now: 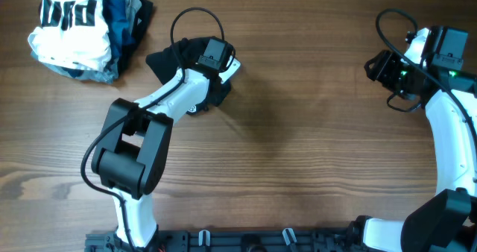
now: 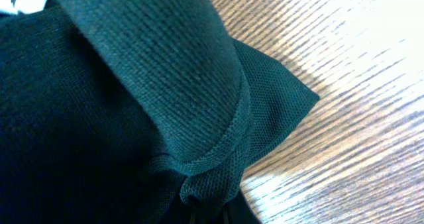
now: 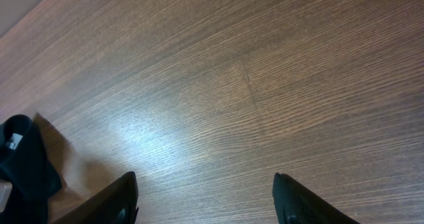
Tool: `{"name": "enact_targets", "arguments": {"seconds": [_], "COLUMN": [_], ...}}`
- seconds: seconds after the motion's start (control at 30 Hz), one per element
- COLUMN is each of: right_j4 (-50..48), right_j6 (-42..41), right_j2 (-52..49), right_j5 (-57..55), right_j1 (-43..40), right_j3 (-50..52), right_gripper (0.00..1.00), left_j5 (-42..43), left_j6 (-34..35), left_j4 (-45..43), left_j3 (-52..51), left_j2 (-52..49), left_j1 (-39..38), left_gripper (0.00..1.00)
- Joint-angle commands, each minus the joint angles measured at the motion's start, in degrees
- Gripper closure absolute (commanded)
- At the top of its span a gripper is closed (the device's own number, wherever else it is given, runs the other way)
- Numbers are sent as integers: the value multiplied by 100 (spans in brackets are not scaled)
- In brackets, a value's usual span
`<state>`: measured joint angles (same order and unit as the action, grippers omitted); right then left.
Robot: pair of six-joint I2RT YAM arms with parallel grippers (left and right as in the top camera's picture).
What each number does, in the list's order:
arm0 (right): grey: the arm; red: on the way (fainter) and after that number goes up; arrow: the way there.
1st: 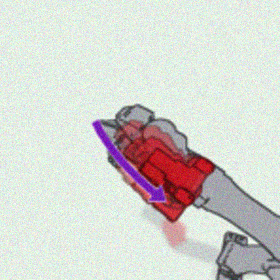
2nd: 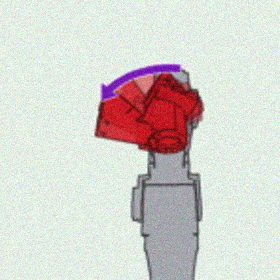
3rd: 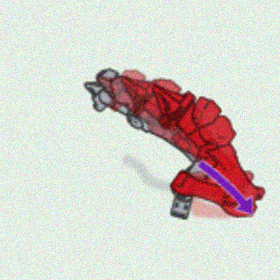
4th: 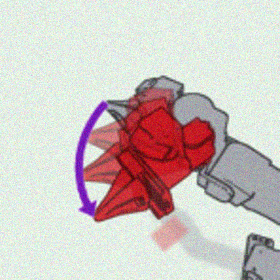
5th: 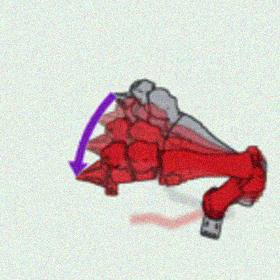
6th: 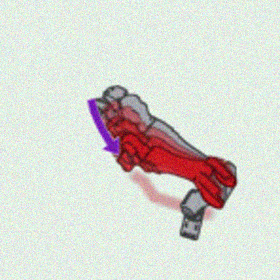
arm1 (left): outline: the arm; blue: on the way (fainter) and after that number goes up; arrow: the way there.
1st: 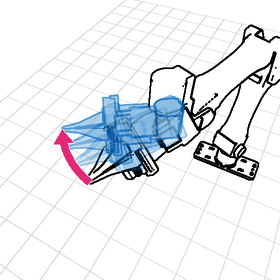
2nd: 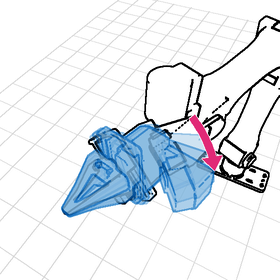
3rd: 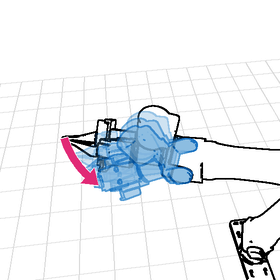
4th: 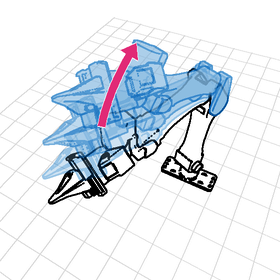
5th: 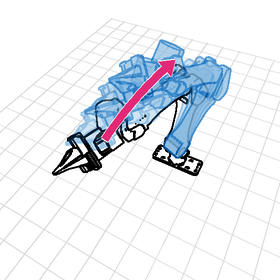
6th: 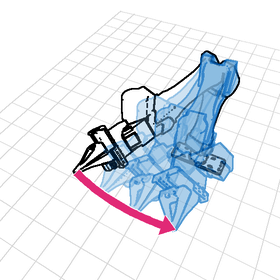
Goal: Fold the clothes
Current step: 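Grasp the folded black shirt with the left gripper and lift it, then carry the shirt with the left gripper onto the clothes stack and release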
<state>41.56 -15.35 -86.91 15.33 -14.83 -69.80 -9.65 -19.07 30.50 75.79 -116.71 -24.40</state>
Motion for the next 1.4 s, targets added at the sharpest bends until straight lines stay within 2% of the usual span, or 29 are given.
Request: {"name": "enact_targets", "arguments": {"seconds": [0.0,0.13,0.27,0.37,0.73,0.9,1.03,1.17,1.23,1.37], "right_j4": [4,-7,-42,-39,-20,31,70,87,94,116], "right_j6": [31,28,37,37,37,39,50,55,44,33], "right_j2": [-37,-37,-37,-37,-37,-37,-37,-37,-37,-37], "right_j5": [-50,-31,-33,-37,-35,-35,-35,-35,-33,-33], "right_j1": [-7,-7,-7,-7,-7,-7,-7,-7,-7,-7], "right_j3": [17,17,17,17,17,17,17,17,17,17], "right_gripper": [34,35,35,35,35,35,35,35,35,35], "left_j5": [146,-26,-634,-1071,-2302,-2736,-2752,-2721,-2531,-1751], "left_j6": [717,793,750,680,-417,-1123,-1974,-2271,-2369,-2704], "left_j4": [278,892,1281,1307,1014,389,-599,-1644,-1934,-1906], "left_j3": [140,957,1816,2264,3235,3536,3547,3547,3547,3545], "left_j2": [-372,-68,245,455,688,688,688,688,688,678], "left_j1": [79,166,181,181,570,1123,1716,2245,2516,3086], "left_gripper": [96,96,96,96,96,96,96,96,96,96]}}
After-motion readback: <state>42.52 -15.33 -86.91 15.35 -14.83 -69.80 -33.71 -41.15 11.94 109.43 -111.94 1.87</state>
